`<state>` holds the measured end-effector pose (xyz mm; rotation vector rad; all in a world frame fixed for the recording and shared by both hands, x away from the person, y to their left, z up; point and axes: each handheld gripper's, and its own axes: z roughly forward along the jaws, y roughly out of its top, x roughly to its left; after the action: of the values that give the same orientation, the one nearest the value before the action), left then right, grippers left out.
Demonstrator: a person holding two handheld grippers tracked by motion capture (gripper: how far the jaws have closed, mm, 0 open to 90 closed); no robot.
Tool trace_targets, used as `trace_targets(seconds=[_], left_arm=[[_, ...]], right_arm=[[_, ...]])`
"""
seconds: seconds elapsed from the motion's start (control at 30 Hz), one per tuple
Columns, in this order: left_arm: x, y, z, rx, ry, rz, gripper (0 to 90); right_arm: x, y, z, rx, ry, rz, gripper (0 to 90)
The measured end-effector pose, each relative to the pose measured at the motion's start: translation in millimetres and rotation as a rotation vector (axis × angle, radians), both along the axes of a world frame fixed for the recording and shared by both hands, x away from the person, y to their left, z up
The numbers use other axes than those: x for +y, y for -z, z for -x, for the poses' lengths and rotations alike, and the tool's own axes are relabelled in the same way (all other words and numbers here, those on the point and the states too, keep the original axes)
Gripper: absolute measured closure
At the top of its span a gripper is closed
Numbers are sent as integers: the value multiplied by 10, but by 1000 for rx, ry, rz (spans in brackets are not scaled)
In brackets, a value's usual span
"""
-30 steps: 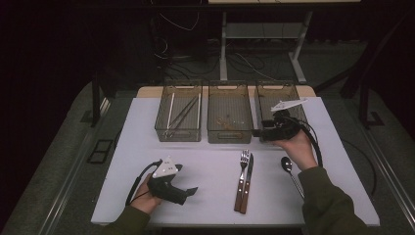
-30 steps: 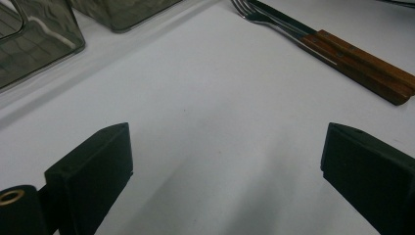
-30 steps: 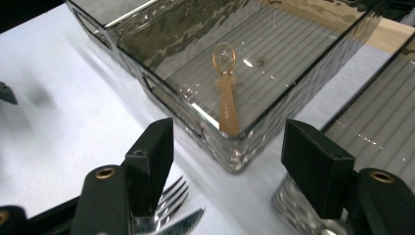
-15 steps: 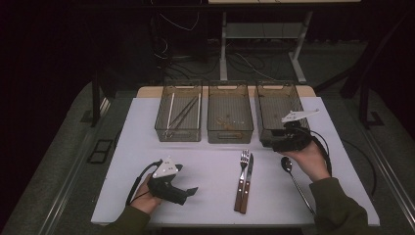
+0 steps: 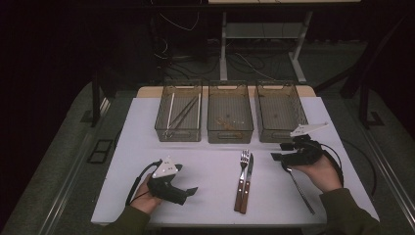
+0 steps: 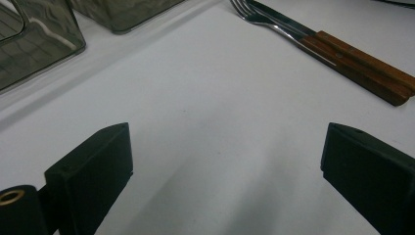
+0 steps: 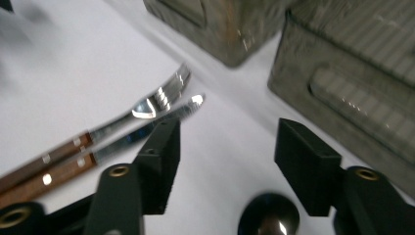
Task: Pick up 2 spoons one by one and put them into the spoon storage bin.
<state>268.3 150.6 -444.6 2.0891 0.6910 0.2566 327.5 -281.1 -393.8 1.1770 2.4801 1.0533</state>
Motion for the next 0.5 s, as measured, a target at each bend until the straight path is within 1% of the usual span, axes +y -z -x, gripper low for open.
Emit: trace_targets(seconds=[0.1, 0.23, 0.33, 0.5], left_arm=[[0, 0, 0, 0, 0, -2, 36], [-1, 1, -1, 1, -1, -1, 36], [-2, 1, 0, 1, -1, 0, 36], [-6, 2, 1, 0, 0, -2, 36]], right_arm=[[-72, 47, 52, 13, 15, 17, 527], [-175, 92, 116, 10, 32, 54, 630], [-264, 126, 155, 8, 47, 74, 726], [-411, 181, 167, 31, 79, 90, 858]])
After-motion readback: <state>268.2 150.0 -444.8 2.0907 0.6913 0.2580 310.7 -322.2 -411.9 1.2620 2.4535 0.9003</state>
